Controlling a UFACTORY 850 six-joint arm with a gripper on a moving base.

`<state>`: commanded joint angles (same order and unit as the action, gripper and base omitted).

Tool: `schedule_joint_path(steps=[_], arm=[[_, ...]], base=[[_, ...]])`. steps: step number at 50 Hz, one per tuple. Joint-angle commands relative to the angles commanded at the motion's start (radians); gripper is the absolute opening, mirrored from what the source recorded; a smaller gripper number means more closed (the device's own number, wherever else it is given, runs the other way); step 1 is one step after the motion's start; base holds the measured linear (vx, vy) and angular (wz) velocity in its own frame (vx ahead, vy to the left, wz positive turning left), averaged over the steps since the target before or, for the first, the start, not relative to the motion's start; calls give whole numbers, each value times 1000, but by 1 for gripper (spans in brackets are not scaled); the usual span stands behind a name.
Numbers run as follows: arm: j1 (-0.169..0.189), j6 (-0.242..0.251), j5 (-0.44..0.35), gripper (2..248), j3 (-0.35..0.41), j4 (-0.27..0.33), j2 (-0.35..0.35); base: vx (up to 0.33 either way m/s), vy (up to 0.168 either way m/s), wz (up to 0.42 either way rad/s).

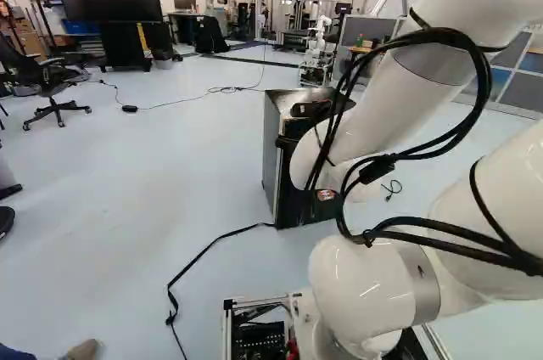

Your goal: Grab a drink from the fridge

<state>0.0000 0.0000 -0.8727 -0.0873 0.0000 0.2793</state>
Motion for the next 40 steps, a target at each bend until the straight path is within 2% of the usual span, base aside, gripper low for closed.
schedule_joint_path(steps=[24, 40], arm=[[-4, 0, 0, 247, -33, 0, -39], [-32, 0, 0, 247, -60, -34, -70]], base=[[0, 0, 0], [0, 0, 0]])
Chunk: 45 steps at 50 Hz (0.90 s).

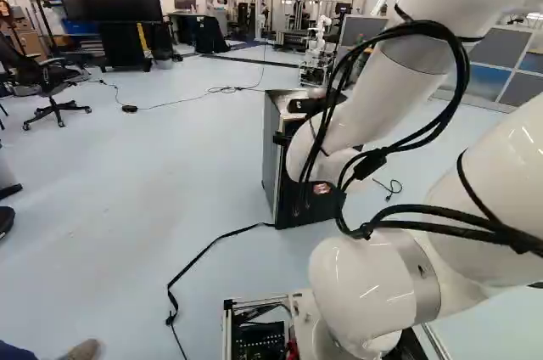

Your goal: Grab a drink from the fridge

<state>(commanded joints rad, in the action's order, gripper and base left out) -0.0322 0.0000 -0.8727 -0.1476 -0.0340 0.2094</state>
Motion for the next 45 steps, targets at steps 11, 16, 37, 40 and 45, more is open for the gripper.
schedule_joint_path(steps=[11, 16, 37, 40, 45], arm=[[-36, 0, -1, 247, -25, -49, -28], [-53, 0, -5, 247, -38, -74, -43], [-123, 0, -32, 247, -97, -185, -129], [-134, 0, -39, 247, -102, -201, -143], [-152, 0, -52, 247, -111, -228, -166]], base=[[0, 0, 0], [0, 0, 0], [0, 0, 0], [0, 0, 0], [0, 0, 0]])
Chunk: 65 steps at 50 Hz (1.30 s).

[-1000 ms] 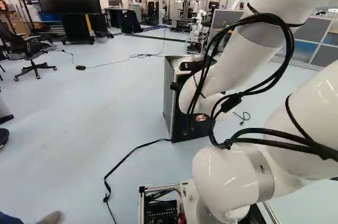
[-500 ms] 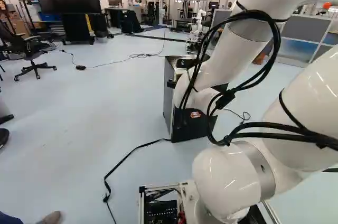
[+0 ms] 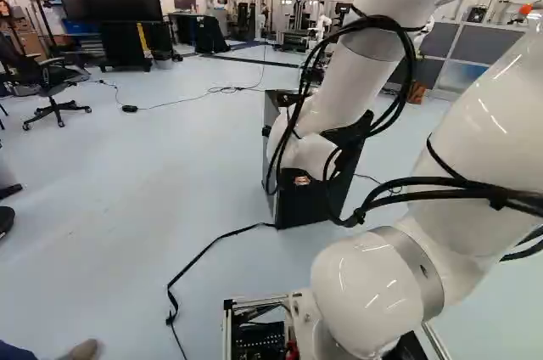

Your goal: Grab a drink from the fridge

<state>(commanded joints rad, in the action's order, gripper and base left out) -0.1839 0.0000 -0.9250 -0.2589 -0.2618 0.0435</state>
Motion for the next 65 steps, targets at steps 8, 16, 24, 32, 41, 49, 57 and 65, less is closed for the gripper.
schedule_joint_path(steps=[8, 16, 24, 32, 41, 49, 57, 65], arm=[[-28, 0, -25, 247, -13, -43, -35], [-57, 0, -56, 247, -25, -86, -70], [-85, 0, -89, 247, -38, -130, -105], [-112, 0, -123, 247, -56, -174, -143], [-142, 0, -161, 247, -77, -223, -187], [-165, 0, -192, 247, -101, -267, -230], [-183, 0, -215, 247, -134, -312, -280], [-200, 0, -237, 247, -168, -357, -329]], base=[[0, 0, 0], [0, 0, 0], [0, 0, 0], [0, 0, 0], [0, 0, 0], [0, 0, 0], [0, 0, 0], [0, 0, 0]])
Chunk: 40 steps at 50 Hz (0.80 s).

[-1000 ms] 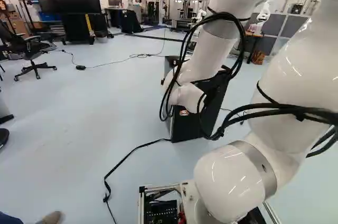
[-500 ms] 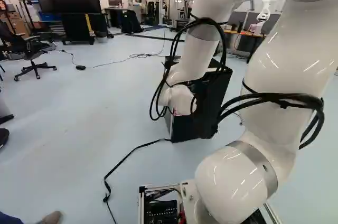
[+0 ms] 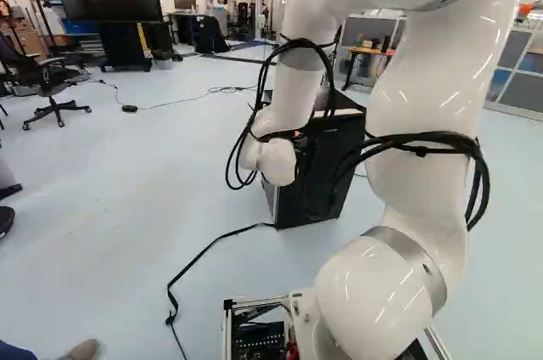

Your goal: Grab a drink from the fridge

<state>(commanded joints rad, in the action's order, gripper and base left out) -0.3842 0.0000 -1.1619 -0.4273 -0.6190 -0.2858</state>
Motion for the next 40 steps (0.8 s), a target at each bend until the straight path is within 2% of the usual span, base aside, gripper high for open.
schedule_joint_path(steps=[26, 40], arm=[[-51, 0, -69, 247, -117, -147, -157], [-72, 0, -94, 247, -185, -251, -232]], base=[[0, 0, 0], [0, 0, 0]])
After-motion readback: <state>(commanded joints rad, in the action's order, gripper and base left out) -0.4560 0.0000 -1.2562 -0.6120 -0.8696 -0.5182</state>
